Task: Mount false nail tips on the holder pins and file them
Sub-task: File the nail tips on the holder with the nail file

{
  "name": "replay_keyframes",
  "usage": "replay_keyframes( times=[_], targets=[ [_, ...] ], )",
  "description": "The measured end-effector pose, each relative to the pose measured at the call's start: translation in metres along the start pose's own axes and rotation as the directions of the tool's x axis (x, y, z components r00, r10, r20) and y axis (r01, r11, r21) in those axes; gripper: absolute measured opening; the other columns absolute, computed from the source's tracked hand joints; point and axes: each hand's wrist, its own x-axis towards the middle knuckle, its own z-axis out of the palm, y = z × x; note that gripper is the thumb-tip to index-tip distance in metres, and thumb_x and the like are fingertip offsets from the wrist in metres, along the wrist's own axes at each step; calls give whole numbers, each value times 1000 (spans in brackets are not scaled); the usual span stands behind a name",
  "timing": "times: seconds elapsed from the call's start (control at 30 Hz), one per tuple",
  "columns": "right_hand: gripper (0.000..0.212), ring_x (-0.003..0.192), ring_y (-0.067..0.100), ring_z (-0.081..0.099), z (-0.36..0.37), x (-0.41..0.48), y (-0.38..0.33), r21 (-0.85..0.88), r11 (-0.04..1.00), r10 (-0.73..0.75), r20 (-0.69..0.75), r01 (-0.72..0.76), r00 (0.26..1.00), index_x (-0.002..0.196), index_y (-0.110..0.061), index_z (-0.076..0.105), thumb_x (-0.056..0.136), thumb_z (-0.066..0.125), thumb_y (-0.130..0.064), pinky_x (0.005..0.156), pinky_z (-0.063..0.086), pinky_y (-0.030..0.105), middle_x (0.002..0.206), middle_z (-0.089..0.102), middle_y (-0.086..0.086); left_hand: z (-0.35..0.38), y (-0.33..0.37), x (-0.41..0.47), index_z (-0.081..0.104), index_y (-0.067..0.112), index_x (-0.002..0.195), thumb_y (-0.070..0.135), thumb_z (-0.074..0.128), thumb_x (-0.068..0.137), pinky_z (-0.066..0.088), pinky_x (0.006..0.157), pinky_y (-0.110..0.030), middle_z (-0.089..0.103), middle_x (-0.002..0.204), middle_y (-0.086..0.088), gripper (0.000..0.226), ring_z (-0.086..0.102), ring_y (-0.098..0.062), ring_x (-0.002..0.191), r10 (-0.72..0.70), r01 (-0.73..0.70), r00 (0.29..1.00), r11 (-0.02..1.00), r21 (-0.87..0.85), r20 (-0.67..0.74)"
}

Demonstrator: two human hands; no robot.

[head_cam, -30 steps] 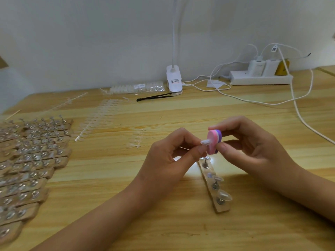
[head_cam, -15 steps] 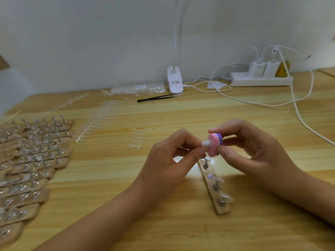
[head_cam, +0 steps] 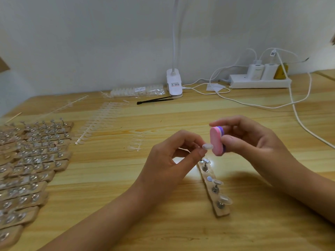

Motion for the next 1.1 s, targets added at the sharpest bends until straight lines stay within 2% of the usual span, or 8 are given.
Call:
replay_keyframes(
  times=[0.1, 0.23, 0.4, 0.53, 0.63, 0.73, 0.83, 1.1],
  targets=[
    [35, 71, 17, 66, -1, 3, -2, 135, 985, 108, 34, -111, 994, 111, -26, 69, 77, 67, -32, 69, 55, 26, 81, 66, 2, 1, 1, 0, 66, 36, 90, 22, 67, 90, 53, 77, -21, 68, 89, 9, 14, 66, -11, 85, 5, -6, 1000, 1000, 25, 18],
    [22, 71, 13, 66, 1, 3, -3, 121, 983, 130, 76, -138, 989, 101, -23, 71, 80, 65, -27, 67, 55, 25, 77, 67, -3, 0, -1, 0, 64, 23, 95, 16, 63, 91, 54, 77, -23, 68, 89, 7, 8, 69, -13, 87, -10, 10, 1000, 999, 37, 11],
    [33, 78, 13, 68, 2, 3, -3, 229, 964, 134, 36, -138, 990, 107, -21, 72, 75, 68, -27, 69, 57, 26, 89, 69, 0, -1, 0, 0, 65, 24, 94, 11, 68, 89, 55, 79, -22, 67, 92, 3, 14, 66, -16, 89, 30, -31, 999, 999, 37, 28],
    [29, 95, 15, 69, -3, 7, -4, 302, 949, 119, -68, -93, 991, 106, -27, 72, 77, 69, -29, 77, 57, 29, 104, 69, 3, -1, 0, 0, 67, 29, 90, 24, 67, 87, 52, 77, -19, 68, 90, 8, 6, 65, -10, 87, 4, -4, 1000, 1000, -30, 8],
    [26, 103, 24, 69, -5, 9, -5, 239, 969, 89, -115, -60, 989, 110, -32, 66, 85, 71, -31, 80, 57, 27, 109, 69, 4, -2, -1, 1, 68, 29, 90, 26, 67, 86, 52, 77, -21, 69, 91, 7, 5, 66, -11, 88, -31, 31, 1000, 996, -85, 2],
    [32, 105, 21, 68, -3, 7, -5, 115, 993, 21, -106, -9, 994, 106, -33, 69, 74, 71, -28, 89, 54, 24, 112, 70, 0, -3, -2, 2, 72, 26, 89, 27, 75, 84, 53, 74, -20, 73, 87, 2, 7, 70, -12, 87, -95, 91, 995, 980, -176, -18],
    [25, 109, 16, 64, 2, 4, -4, 21, 996, -90, -78, 92, 993, 107, -25, 68, 83, 72, -19, 91, 50, 20, 117, 67, 1, -3, -1, 3, 73, 23, 86, 26, 72, 81, 54, 73, -18, 75, 84, -1, 6, 73, -12, 84, -144, 129, 989, 954, -271, -33],
    [23, 115, 20, 59, 10, -2, -3, -267, 909, -331, -1, 319, 944, 110, -18, 59, 89, 64, -22, 96, 50, 24, 120, 54, 12, 3, -1, 3, 68, 14, 80, 19, 75, 79, 53, 80, -20, 72, 91, -1, 9, 68, -11, 90, -135, 118, 990, 944, -308, -33]
  ],
)
